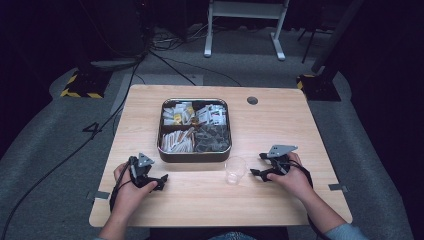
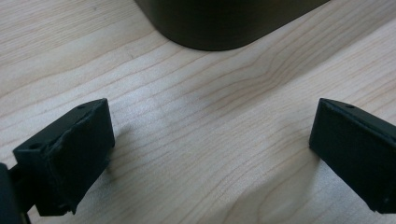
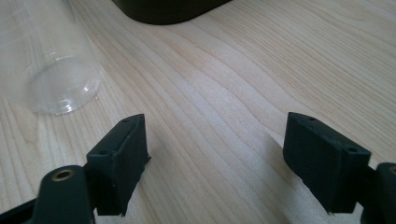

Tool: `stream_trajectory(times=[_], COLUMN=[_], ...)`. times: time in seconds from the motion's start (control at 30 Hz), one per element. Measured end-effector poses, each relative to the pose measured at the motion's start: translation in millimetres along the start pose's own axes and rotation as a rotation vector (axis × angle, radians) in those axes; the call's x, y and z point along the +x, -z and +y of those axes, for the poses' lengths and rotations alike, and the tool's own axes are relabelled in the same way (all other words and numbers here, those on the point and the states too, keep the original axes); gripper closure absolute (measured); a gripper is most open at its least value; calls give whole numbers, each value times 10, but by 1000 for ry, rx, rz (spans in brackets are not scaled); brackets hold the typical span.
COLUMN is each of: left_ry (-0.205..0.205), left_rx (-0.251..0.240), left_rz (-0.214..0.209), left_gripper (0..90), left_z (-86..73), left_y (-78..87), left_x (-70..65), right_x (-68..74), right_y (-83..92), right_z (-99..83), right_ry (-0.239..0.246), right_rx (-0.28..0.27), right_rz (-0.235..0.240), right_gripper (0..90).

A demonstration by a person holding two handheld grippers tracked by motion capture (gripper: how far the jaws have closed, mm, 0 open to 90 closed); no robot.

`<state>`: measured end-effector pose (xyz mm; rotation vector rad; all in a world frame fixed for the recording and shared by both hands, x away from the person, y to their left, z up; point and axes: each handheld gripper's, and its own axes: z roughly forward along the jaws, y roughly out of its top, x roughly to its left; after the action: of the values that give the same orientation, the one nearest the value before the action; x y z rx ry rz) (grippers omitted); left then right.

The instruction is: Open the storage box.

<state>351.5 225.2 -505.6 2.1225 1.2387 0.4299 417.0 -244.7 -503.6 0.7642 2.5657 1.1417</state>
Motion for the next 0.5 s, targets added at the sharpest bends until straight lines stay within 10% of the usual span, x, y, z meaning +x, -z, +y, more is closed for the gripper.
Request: stream_trajectory(times=[0.5], left_ry=[-25], left_rx=[2], left_rz=[-16], left_gripper=[4], left_z=[15], left_y=[-9], left_x=[38], right_x=[-42], right_y=[1], right_z=[42], right_ry=[6], right_rx=[20], right_rz=[11], right_gripper=[281])
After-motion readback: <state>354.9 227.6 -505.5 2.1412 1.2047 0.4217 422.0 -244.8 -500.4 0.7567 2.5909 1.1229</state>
